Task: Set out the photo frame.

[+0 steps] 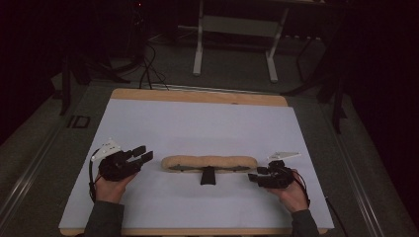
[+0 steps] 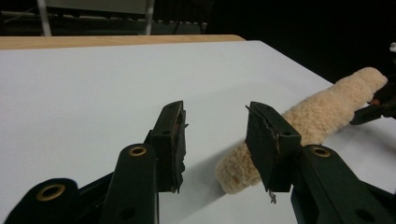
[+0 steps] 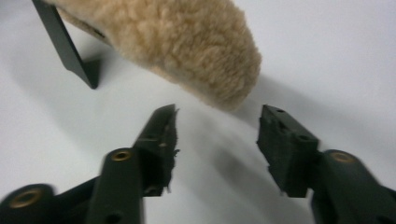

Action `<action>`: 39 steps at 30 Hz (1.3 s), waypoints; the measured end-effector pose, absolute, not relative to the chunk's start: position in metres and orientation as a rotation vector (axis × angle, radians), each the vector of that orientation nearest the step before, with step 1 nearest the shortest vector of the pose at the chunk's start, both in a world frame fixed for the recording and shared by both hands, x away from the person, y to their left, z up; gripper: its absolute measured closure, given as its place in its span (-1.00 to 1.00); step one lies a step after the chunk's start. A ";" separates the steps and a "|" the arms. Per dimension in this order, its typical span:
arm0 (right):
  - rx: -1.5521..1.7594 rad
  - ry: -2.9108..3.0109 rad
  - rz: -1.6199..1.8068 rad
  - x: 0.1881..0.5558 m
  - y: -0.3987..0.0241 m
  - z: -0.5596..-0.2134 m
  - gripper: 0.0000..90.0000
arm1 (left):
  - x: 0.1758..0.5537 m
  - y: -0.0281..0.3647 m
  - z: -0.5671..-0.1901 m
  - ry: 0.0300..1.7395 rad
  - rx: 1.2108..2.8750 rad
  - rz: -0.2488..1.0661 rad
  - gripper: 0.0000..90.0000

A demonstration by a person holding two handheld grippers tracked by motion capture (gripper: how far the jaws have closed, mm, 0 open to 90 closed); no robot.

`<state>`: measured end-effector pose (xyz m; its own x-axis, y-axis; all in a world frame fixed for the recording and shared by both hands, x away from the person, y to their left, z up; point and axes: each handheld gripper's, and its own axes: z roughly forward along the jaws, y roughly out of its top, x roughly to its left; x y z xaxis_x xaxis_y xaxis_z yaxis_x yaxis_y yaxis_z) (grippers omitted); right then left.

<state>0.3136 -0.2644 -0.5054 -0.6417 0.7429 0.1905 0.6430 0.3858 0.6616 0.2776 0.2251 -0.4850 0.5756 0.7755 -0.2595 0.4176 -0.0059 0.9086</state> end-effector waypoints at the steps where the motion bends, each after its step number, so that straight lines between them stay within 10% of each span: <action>1: 1.261 2.508 1.099 0.313 -0.265 -0.505 0.16 | 0.278 0.225 -0.485 1.015 1.631 0.377 0.34; 15: 1.217 2.571 1.127 0.310 -0.259 -0.505 0.81 | 0.286 0.205 -0.493 1.038 1.744 0.432 0.72; 21: 1.212 2.517 1.151 0.310 -0.252 -0.503 0.94 | 0.286 0.198 -0.495 1.014 1.786 0.443 0.99; 39: 1.210 2.477 1.125 0.312 -0.242 -0.507 0.98 | 0.282 0.185 -0.497 0.941 1.866 0.439 1.00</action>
<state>0.3122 -0.2420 -0.5070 -0.6584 0.7335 0.1688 0.6096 0.3882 0.6911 0.2822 0.1852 -0.4973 0.6371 0.7647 -0.0969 0.4175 -0.2368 0.8773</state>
